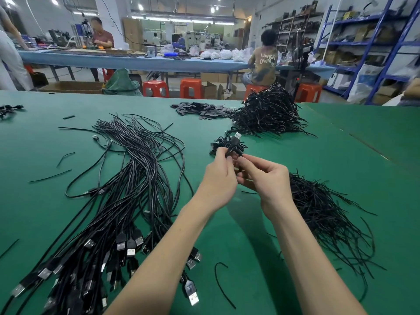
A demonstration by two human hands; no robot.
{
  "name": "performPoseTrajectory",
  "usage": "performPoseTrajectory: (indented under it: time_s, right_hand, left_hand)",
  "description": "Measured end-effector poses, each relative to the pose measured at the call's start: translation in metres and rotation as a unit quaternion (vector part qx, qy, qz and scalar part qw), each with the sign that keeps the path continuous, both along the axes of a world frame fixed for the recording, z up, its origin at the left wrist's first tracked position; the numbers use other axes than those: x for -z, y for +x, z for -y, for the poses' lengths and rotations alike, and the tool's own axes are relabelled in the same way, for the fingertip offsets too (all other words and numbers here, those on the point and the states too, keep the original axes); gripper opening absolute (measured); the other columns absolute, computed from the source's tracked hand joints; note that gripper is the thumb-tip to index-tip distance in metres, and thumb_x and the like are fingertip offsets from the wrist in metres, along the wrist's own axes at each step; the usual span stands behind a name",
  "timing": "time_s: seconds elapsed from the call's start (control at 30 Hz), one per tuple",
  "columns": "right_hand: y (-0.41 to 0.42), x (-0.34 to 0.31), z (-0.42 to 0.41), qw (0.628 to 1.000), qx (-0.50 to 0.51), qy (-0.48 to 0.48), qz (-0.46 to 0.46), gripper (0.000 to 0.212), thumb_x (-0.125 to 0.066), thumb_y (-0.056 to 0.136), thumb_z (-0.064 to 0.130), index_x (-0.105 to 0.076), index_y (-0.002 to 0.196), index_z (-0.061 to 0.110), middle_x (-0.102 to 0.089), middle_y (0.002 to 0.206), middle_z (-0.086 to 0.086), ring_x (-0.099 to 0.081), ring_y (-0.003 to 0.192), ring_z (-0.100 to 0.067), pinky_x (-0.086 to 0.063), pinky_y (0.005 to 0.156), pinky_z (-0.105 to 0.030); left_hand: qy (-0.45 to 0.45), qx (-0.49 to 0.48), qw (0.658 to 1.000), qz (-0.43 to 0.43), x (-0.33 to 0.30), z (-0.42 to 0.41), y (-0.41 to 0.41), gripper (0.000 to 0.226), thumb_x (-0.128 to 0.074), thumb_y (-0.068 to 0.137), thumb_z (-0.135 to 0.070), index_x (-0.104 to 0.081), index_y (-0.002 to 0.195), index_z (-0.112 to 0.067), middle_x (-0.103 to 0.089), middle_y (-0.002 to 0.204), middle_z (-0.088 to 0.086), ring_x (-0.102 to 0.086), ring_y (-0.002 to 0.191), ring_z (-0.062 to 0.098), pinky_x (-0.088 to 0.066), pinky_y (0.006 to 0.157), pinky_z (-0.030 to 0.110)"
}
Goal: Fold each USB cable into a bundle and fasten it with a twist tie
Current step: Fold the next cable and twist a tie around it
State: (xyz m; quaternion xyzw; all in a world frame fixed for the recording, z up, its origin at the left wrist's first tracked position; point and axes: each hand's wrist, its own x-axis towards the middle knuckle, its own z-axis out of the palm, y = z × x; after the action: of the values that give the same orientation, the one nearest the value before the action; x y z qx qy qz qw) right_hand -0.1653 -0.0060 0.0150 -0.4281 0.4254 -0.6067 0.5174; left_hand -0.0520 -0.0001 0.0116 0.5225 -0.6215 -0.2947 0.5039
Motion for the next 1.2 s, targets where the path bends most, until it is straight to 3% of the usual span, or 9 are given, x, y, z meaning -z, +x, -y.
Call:
performPoseTrajectory:
  time_s: [0.1, 0.2, 0.4, 0.5, 0.63, 0.87, 1.03, 1.13, 1.2]
  right_hand:
    - [0.000, 0.001, 0.000, 1.000, -0.002, -0.020, -0.019, 0.011, -0.079, 0.085, 0.009, -0.083, 0.081, 0.018, -0.077, 0.076, -0.007, -0.062, 0.054, -0.012, -0.057, 0.058, -0.023]
    - [-0.001, 0.001, 0.000, 0.999, -0.006, -0.019, -0.031, 0.005, -0.082, 0.084, 0.010, -0.083, 0.087, 0.014, -0.078, 0.078, -0.010, -0.065, 0.057, -0.014, -0.060, 0.061, -0.027]
    - [-0.007, -0.007, -0.001, 0.997, -0.039, -0.032, -0.063, 0.006, -0.080, 0.085, 0.011, -0.080, 0.091, 0.014, -0.079, 0.083, -0.009, -0.073, 0.068, -0.018, -0.058, 0.062, -0.024]
    - [-0.012, -0.008, 0.001, 0.993, -0.027, -0.028, -0.110, 0.022, -0.087, 0.079, 0.024, -0.080, 0.100, 0.017, -0.078, 0.083, -0.004, -0.068, 0.065, -0.011, -0.052, 0.059, -0.019]
    - [-0.017, -0.007, 0.005, 0.993, -0.003, -0.009, -0.117, 0.017, -0.087, 0.077, 0.018, -0.080, 0.091, 0.010, -0.072, 0.071, -0.006, -0.054, 0.054, -0.011, -0.045, 0.053, -0.020]
    - [-0.032, -0.008, 0.008, 0.997, -0.003, -0.006, -0.076, 0.016, -0.086, 0.078, 0.008, -0.080, 0.065, 0.017, -0.069, 0.065, -0.001, -0.052, 0.050, -0.008, -0.048, 0.053, -0.016]
    - [-0.029, -0.002, 0.007, 0.991, -0.002, -0.050, -0.126, 0.008, -0.080, 0.088, 0.026, -0.079, 0.086, 0.018, -0.074, 0.074, 0.003, -0.063, 0.056, -0.009, -0.049, 0.053, -0.020]
    - [-0.038, 0.007, 0.010, 0.961, 0.042, -0.040, -0.272, 0.021, -0.066, 0.095, 0.045, -0.076, 0.092, 0.027, -0.075, 0.084, 0.012, -0.063, 0.064, -0.009, -0.048, 0.058, -0.025]
    - [-0.047, 0.017, 0.012, 0.870, 0.086, -0.038, -0.485, 0.017, -0.063, 0.095, 0.045, -0.074, 0.093, 0.033, -0.072, 0.090, 0.016, -0.065, 0.080, -0.011, -0.048, 0.067, -0.028]
  left_hand:
    - [0.035, 0.003, 0.999, 0.024, -0.003, -0.002, 0.001, 0.019, -0.032, 0.107, -0.020, -0.044, 0.111, -0.006, -0.066, 0.101, 0.014, -0.069, 0.086, 0.030, -0.056, 0.075, 0.040]
    - [0.060, 0.025, 0.997, 0.048, -0.006, -0.003, 0.004, 0.019, -0.031, 0.107, -0.018, -0.040, 0.108, -0.001, -0.065, 0.100, 0.018, -0.071, 0.068, 0.031, -0.054, 0.055, 0.028]
    - [0.016, -0.005, 0.989, 0.150, 0.000, 0.002, 0.004, 0.009, -0.034, 0.104, -0.011, -0.040, 0.096, -0.009, -0.054, 0.079, 0.000, -0.053, 0.067, 0.013, -0.038, 0.054, 0.013]
    - [0.015, 0.023, 0.980, 0.199, 0.004, 0.003, 0.002, 0.011, -0.033, 0.102, -0.009, -0.043, 0.107, -0.011, -0.055, 0.085, 0.000, -0.053, 0.072, 0.022, -0.042, 0.067, 0.030]
    - [0.000, 0.070, 0.974, 0.217, 0.007, 0.001, -0.004, 0.012, -0.032, 0.103, -0.010, -0.042, 0.110, -0.011, -0.054, 0.082, 0.001, -0.050, 0.068, 0.020, -0.036, 0.068, 0.032]
    - [0.086, 0.145, 0.984, -0.061, 0.001, -0.002, -0.014, 0.004, -0.031, 0.107, -0.019, -0.031, 0.103, -0.018, -0.050, 0.081, 0.001, -0.045, 0.063, 0.012, -0.041, 0.059, 0.030]
    - [0.118, 0.124, 0.971, -0.165, 0.005, 0.004, -0.010, 0.014, -0.034, 0.107, -0.018, -0.033, 0.094, -0.018, -0.045, 0.079, 0.001, -0.039, 0.048, 0.001, -0.034, 0.045, 0.015]
    - [0.118, 0.063, 0.973, -0.187, 0.010, 0.009, -0.002, 0.015, -0.035, 0.107, -0.017, -0.036, 0.092, -0.019, -0.049, 0.080, 0.001, -0.040, 0.047, 0.000, -0.034, 0.044, 0.014]
    - [0.121, 0.037, 0.966, -0.224, 0.010, 0.011, 0.003, 0.015, -0.034, 0.107, -0.014, -0.036, 0.093, -0.017, -0.049, 0.079, 0.002, -0.039, 0.047, 0.001, -0.032, 0.043, 0.014]
